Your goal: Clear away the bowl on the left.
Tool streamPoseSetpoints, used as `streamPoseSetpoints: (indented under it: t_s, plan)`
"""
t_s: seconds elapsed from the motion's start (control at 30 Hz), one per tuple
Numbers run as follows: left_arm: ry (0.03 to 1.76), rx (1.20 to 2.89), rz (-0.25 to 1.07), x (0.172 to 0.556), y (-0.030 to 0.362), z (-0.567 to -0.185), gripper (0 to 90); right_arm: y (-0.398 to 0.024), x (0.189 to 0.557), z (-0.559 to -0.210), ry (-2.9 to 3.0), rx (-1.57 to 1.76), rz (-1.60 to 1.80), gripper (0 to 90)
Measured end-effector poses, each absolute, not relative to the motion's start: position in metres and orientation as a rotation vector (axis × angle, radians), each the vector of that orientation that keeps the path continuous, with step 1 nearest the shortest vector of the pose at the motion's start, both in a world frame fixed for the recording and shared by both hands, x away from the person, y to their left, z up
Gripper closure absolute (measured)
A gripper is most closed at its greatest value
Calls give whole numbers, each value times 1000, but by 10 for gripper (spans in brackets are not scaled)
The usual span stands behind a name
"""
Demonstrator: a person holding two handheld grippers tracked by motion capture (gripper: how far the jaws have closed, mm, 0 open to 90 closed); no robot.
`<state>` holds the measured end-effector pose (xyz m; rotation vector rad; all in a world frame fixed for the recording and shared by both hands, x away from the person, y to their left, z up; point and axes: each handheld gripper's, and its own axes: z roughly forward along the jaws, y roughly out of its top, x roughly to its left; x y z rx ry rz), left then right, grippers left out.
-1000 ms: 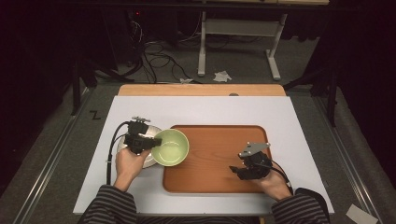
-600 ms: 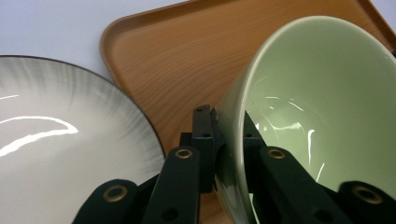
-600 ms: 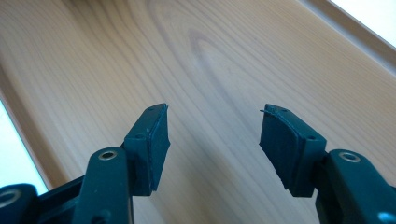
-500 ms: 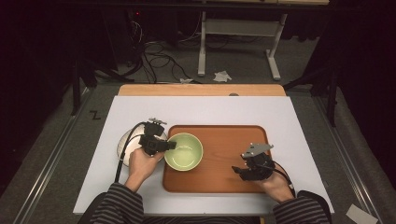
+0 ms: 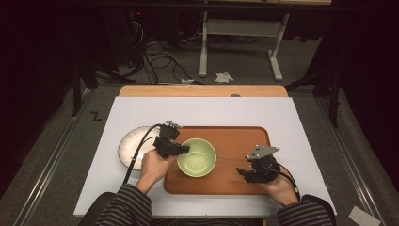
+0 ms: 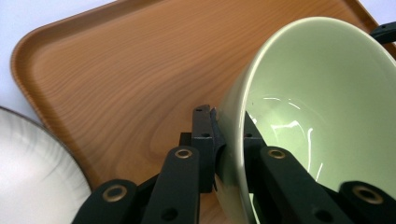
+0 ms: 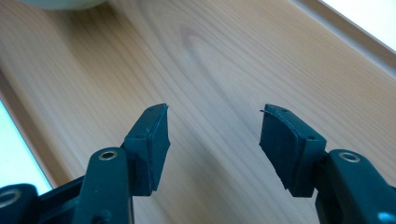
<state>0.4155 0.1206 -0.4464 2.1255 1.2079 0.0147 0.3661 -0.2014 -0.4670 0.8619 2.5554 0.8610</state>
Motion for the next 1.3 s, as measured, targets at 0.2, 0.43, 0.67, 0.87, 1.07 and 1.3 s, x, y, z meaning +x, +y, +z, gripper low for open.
streamPoseSetpoints:
  t_s: [0.2,0.43,0.67,0.87,1.07,1.3]
  plan:
    - [1196,2141,19,417,113,-446,829,-205,365,-465,2537,879,861,438]
    - [1172,2150,18,421,101,-443,829,-205,365,-466,2533,882,867,438]
    - [1137,2167,13,424,83,-441,829,-205,364,-466,2536,878,872,438]
    - [1126,2170,5,431,67,-442,829,-206,364,-465,2538,871,873,438]
    - [1137,2163,-15,437,60,-446,829,-206,365,-465,2537,870,878,439]
    - [1192,2137,-25,449,59,-454,829,-206,364,-465,2543,867,876,439]
